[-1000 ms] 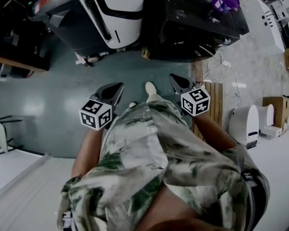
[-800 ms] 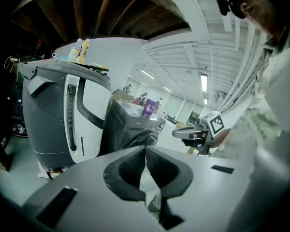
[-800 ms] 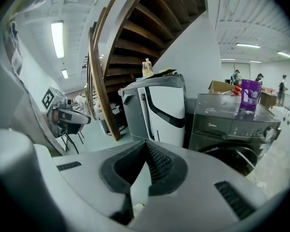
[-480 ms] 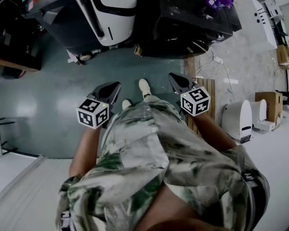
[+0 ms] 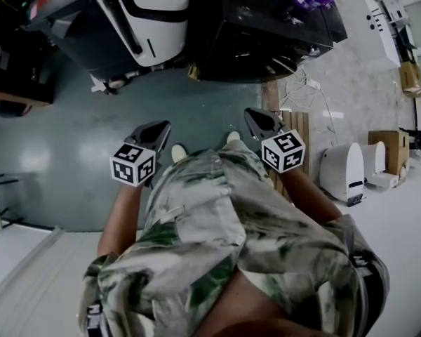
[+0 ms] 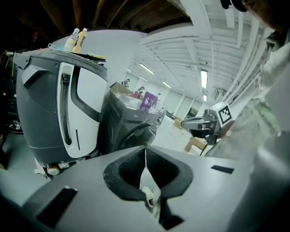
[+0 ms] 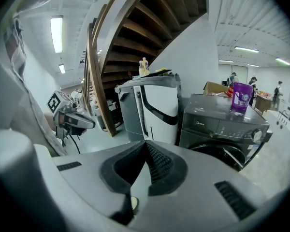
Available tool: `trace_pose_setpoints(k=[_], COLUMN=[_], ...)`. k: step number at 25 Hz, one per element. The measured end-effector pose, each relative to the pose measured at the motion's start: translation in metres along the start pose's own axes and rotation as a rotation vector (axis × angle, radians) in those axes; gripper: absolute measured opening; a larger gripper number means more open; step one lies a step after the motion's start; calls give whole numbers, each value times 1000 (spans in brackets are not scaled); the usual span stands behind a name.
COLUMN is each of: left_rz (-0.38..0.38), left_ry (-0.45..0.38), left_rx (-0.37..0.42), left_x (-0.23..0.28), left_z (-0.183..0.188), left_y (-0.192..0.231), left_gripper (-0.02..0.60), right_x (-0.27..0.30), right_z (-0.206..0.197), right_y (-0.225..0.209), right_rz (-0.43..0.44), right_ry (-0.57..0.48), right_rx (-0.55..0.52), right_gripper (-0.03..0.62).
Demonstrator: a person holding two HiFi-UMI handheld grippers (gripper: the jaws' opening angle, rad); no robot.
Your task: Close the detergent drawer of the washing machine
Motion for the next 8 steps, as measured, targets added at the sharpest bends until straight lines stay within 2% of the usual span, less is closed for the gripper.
trace_pose_setpoints(k=[4, 8], left_rz=[31, 56], left_ry=[43, 57], left_rx=[30, 48], left_x=[30, 79], left_z=[10, 27], left_y=[-9, -31], left_gripper=[28, 28], right_x=[-9, -36], right_z=[-6, -18], right_y=[-31, -83], right_rz=[21, 12], right_ry=[-17, -18], right_rx=[-7, -4], right_gripper=[21, 21])
Point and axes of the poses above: the fingertips, and each gripper's own axes: x forward along the fingers, y to its left, z out of its top, the point moved 8 cm from there along -x, backward along the fingers, and after that the axes turned 4 degrees about -z, right-handed, at the moved point
